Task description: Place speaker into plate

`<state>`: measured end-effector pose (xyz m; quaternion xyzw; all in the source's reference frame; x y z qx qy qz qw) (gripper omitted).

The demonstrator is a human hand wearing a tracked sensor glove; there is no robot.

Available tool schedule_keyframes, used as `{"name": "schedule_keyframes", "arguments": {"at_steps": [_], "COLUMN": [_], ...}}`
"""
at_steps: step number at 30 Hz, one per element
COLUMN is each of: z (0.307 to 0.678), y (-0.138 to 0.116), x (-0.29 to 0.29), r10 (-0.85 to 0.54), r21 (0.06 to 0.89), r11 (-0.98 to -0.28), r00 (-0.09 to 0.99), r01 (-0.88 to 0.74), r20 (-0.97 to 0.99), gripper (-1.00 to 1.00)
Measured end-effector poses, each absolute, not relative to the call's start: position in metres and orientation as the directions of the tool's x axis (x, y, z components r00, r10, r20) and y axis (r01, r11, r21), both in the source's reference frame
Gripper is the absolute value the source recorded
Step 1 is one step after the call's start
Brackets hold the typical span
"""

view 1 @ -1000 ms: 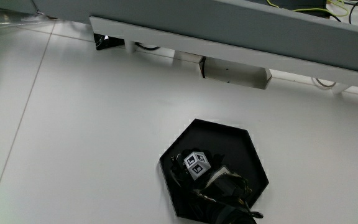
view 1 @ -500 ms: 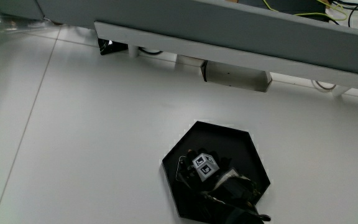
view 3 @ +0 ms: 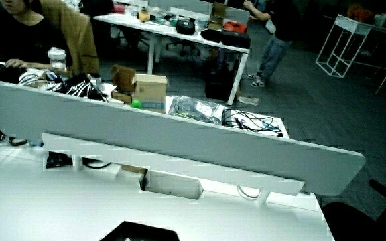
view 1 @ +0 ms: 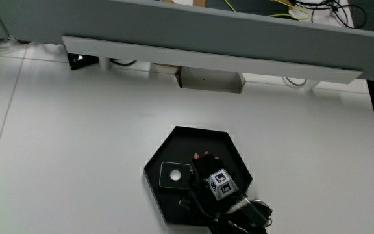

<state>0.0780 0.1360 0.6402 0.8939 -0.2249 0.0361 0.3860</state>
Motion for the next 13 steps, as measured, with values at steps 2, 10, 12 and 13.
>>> {"name": "schedule_keyframes", "arguments": {"at_steps": [2,10,12,13], "z": [0.630,0.600,0.598,0.598], "y": [0.138,0.147,0.148,0.148], "x": [0.084,0.104,0.104,0.105], "r10": [-0.352,-0.294,-0.291,-0.292], "r21": [0.635,0.501,0.486,0.492], "r11": [-0.641,-0.760,-0.770,-0.765], "r00": [0.900,0.906,0.905,0.905], "r01": [-0.432,-0.414,-0.414,-0.415], "r20": [0.257,0.303,0.310,0.309], "gripper": [-1.00,-1.00,-1.00,-1.00]}}
